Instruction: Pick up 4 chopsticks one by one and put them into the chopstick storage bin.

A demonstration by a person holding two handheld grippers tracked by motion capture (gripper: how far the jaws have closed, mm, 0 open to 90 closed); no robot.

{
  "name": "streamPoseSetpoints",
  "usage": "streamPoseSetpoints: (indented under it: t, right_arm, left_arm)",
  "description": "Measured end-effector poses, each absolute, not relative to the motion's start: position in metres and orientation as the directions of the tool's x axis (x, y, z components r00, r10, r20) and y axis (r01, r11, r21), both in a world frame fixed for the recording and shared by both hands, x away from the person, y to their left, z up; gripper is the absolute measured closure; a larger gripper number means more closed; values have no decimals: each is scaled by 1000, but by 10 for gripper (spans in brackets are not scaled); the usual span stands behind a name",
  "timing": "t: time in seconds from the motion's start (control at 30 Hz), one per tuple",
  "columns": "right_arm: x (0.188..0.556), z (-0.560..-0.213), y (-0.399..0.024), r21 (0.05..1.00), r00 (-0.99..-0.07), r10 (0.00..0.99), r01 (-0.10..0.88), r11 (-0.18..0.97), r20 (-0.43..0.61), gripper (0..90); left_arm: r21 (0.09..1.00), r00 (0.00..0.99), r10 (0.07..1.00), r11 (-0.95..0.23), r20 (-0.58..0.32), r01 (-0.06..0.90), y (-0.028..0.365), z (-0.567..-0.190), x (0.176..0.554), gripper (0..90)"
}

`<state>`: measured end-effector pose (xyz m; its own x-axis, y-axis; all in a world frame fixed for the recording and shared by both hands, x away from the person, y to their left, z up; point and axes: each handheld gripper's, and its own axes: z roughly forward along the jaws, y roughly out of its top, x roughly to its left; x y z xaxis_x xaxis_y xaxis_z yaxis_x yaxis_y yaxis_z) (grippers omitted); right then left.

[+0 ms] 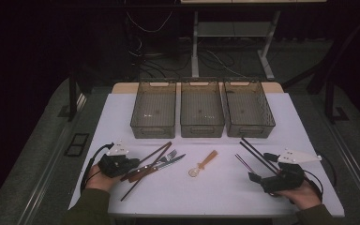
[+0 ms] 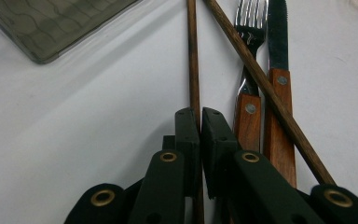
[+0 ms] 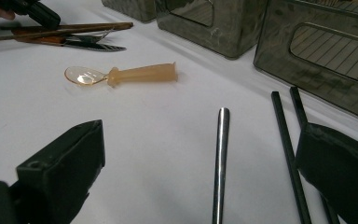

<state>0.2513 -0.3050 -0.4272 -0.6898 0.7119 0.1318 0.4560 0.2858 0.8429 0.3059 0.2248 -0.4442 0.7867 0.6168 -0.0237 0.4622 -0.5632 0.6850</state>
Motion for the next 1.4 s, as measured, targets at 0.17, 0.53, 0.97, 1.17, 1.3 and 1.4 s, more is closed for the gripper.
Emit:
streamPoseSetpoints:
  t: [0.17,0.53,0.97,1.17,1.3,1.4]
  right_arm:
    - [251,-427,-305,843,-690,711,456,286,132,18]
    - [252,-429,-304,841,-693,709,455,292,129,18]
    - [257,-438,-297,832,-701,700,466,300,140,18]
    - [257,-438,-293,830,-708,692,465,308,140,18]
    - [256,-438,-292,829,-707,693,465,310,137,18]
    - [256,-438,-293,830,-707,694,464,310,136,18]
  left_arm:
    - [694,785,619,-558,-17,455,225,-442,307,848]
    - [691,777,629,-564,6,451,221,-430,303,848]
    - [712,777,629,-532,-31,459,219,-420,300,848]
    - [724,782,621,-518,-47,455,216,-415,297,848]
    - [732,783,620,-511,-50,451,211,-411,295,847]
    - [737,790,611,-511,-50,442,205,-409,294,847]
